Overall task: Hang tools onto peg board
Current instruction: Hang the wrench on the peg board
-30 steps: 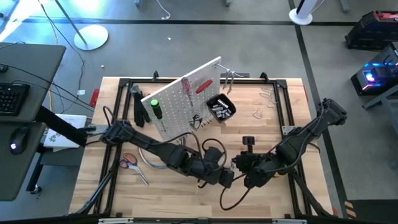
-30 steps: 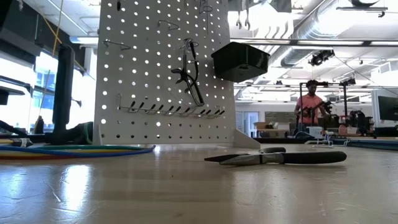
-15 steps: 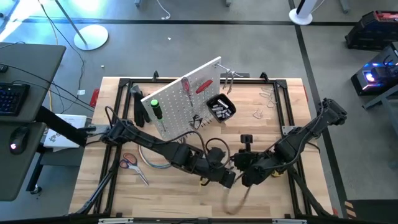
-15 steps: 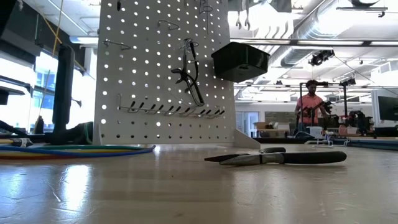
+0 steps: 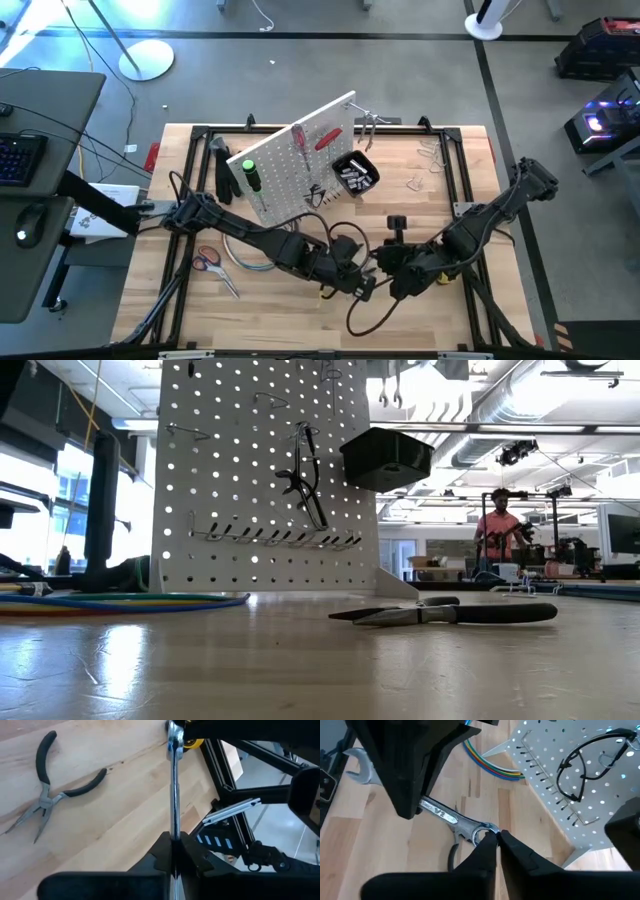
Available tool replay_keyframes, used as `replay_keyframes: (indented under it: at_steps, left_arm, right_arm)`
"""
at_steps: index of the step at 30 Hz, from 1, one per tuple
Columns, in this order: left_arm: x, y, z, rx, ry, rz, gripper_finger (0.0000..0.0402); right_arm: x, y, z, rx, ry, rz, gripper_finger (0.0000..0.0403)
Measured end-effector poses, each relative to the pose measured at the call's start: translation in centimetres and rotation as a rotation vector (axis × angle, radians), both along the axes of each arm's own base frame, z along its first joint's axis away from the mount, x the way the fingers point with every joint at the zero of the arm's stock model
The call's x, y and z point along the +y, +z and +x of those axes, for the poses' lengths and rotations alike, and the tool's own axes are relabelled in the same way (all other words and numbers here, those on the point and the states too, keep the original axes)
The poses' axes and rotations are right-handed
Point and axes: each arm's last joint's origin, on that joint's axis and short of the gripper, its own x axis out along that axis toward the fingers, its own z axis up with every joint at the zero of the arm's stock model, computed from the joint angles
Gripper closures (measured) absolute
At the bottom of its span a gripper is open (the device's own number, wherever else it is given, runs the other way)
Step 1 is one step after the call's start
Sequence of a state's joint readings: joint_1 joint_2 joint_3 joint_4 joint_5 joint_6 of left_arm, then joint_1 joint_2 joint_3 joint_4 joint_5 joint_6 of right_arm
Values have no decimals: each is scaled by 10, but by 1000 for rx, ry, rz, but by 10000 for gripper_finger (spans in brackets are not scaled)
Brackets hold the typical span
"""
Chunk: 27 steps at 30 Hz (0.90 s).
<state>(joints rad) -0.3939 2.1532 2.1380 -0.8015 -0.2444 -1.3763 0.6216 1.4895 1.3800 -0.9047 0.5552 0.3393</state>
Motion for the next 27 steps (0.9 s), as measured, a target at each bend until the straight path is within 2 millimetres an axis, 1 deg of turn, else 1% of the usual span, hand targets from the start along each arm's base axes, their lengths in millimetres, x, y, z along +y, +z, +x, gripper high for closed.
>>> replay_keyframes:
  at_steps: [2, 5, 7, 10, 13, 15, 17, 19, 21, 22, 24, 27]
  left_arm:
    - [0, 0, 0, 6, -9, 8, 394]
    - [2, 1, -3, 12, -2, 33, 396]
    - [4, 4, -5, 10, 16, 53, 396]
    - [7, 11, -9, 0, 14, 76, 396]
    - [5, 21, -15, -20, -3, 92, 396]
    - [1, 34, -24, -65, 11, 137, 396]
    - [-7, 54, -38, -156, 29, 231, 396]
    - [-15, 77, -52, -263, 47, 341, 396]
    - [-20, 94, -61, -341, 56, 459, 396]
    - [-22, 99, -62, -371, 54, 510, 396]
    - [-22, 105, -56, -426, 49, 581, 396]
    - [-16, 107, -35, -530, 18, 620, 396]
  right_arm:
    - [1, 1, 0, 15, 16, 21, 374]
    - [1, 11, -2, 25, 26, 39, 328]
    - [1, 23, -5, 18, 16, 38, 295]
    - [-2, 45, -14, 0, -18, -12, 252]
    - [-9, 66, -25, -13, -128, 8, 224]
    - [-14, 73, -35, -10, -194, 47, 217]
    - [-16, 72, -47, -36, -245, 86, 216]
    - [-15, 70, -61, -111, -279, 138, 217]
    - [-13, 68, -73, -252, -299, 232, 222]
    - [-11, 66, -77, -334, -314, 300, 224]
    - [-6, 63, -82, -495, -338, 451, 228]
    - [1, 59, -78, -671, -280, 631, 230]
